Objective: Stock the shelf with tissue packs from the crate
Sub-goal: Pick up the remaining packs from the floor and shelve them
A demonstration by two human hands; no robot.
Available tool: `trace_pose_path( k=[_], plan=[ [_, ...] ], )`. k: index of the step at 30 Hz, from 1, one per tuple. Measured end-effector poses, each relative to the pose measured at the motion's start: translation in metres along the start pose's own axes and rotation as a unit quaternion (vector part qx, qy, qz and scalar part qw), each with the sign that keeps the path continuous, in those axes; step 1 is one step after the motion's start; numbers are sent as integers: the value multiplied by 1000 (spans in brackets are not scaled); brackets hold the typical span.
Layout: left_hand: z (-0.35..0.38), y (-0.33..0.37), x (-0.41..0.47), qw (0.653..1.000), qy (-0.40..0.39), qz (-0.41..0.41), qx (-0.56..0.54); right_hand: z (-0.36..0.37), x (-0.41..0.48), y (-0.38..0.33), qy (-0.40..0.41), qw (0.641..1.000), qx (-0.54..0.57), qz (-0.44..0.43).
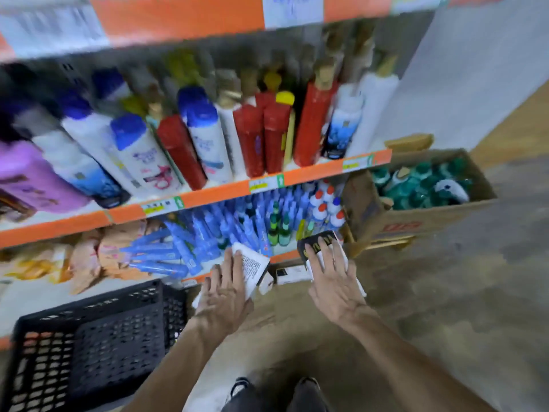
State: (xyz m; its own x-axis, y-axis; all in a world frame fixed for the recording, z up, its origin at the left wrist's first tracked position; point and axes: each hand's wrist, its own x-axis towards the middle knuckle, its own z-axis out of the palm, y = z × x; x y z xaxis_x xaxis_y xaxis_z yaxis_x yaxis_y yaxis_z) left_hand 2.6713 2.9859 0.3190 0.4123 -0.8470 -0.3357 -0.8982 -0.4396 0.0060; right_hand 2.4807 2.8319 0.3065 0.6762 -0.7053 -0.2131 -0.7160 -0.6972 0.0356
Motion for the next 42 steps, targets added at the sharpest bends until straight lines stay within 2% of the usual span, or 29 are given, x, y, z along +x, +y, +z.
trace_pose_path(
  k=[3, 9, 13, 18, 25, 32, 37, 42],
  plan=[
    [-87, -1, -29, 1000, 28, -7, 4, -94, -16, 7, 27, 1000, 2, -4],
    [-255, 11, -73, 993, 92, -38, -69, -262, -30, 20, 79, 997, 5, -23],
    [-337, 10, -89, 985, 156, -46, -65, -357, -25, 30, 116, 993, 5, -34],
    [-410, 1, -88, 977, 198, -68, -41, -435, -12, 41, 152, 985, 1, -83],
    [-465, -34, -90, 970, 222, -98, 9, -484, 21, 25, 159, 978, 26, -136],
    [-473, -99, -85, 973, 192, -130, 9, -510, 69, -28, 127, 972, 42, -194],
    [-495, -161, -67, 987, 139, -79, -28, -535, 108, -65, 118, 964, 45, -234],
    [-514, -212, -35, 986, 152, -56, -36, -555, 143, -87, 138, 945, 28, -294]
  ],
)
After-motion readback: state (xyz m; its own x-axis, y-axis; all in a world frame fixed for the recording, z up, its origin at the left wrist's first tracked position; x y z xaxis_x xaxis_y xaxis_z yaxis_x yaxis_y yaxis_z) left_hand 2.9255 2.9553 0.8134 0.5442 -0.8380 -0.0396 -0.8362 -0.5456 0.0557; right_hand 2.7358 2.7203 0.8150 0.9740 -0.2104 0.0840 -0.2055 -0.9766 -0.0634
